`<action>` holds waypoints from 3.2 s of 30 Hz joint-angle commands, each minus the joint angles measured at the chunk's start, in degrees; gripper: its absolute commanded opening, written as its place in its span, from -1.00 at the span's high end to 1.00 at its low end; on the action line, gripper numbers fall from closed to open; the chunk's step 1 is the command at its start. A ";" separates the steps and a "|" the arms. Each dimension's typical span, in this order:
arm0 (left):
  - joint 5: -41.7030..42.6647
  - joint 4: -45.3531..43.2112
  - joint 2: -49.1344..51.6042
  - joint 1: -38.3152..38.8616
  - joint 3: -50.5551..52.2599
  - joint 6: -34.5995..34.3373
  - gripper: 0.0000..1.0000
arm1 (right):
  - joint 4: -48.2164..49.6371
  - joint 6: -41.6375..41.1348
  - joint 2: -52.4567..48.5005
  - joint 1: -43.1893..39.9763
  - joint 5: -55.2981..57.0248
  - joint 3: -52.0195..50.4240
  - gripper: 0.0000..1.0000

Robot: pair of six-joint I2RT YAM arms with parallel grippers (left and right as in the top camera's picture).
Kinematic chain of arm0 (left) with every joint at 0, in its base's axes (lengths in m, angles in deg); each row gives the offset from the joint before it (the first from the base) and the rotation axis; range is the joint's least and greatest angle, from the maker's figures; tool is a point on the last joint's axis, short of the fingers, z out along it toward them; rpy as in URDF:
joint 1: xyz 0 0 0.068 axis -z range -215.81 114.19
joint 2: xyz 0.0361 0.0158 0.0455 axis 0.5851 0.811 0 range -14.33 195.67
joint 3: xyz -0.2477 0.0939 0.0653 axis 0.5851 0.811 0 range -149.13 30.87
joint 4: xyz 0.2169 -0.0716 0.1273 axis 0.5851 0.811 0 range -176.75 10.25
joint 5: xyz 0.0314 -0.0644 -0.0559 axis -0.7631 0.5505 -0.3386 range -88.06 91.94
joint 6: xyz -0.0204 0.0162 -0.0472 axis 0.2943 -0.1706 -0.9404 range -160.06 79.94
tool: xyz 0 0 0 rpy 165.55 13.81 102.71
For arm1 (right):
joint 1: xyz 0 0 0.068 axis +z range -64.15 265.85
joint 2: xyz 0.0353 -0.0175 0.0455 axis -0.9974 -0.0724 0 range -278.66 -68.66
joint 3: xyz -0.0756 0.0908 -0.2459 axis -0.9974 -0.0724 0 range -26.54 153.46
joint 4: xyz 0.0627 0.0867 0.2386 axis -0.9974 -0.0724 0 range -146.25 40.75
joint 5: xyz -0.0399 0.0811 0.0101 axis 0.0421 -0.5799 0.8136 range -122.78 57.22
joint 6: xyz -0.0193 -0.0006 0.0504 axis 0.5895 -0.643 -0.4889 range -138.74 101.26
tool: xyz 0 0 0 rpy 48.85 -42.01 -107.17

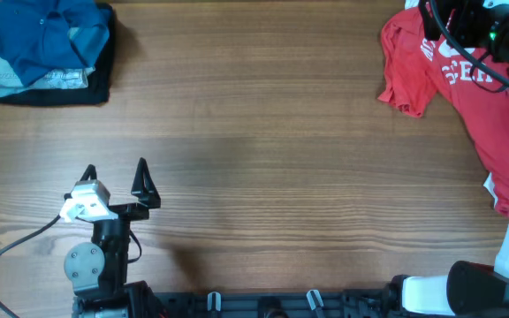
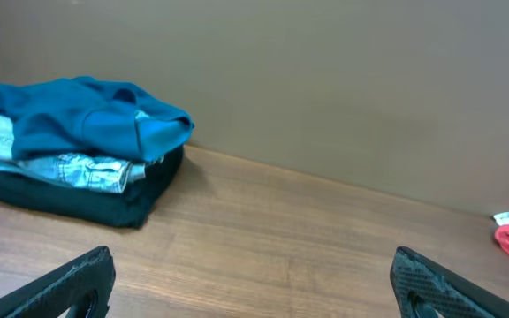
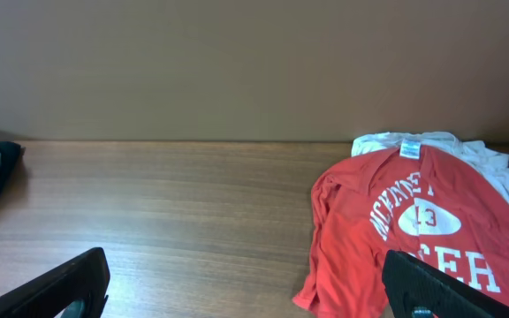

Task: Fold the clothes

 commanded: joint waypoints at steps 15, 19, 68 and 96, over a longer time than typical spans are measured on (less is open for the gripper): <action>-2.05 0.79 -4.20 -0.07 6.73 -1.73 -1.00 | 0.09 1.14 -0.55 0.28 0.22 0.26 -0.99; -2.05 0.79 -4.15 -0.07 6.73 -1.73 -1.00 | 0.09 1.14 -0.55 0.28 0.22 0.26 -0.99; -2.05 0.79 -4.15 -0.07 6.73 -1.73 -1.00 | 67.17 -8.24 71.30 18.99 16.22 -105.00 -0.99; -2.05 0.79 -4.15 -0.07 6.73 -1.73 -1.00 | 51.95 -7.89 89.24 19.04 14.78 -108.50 -1.00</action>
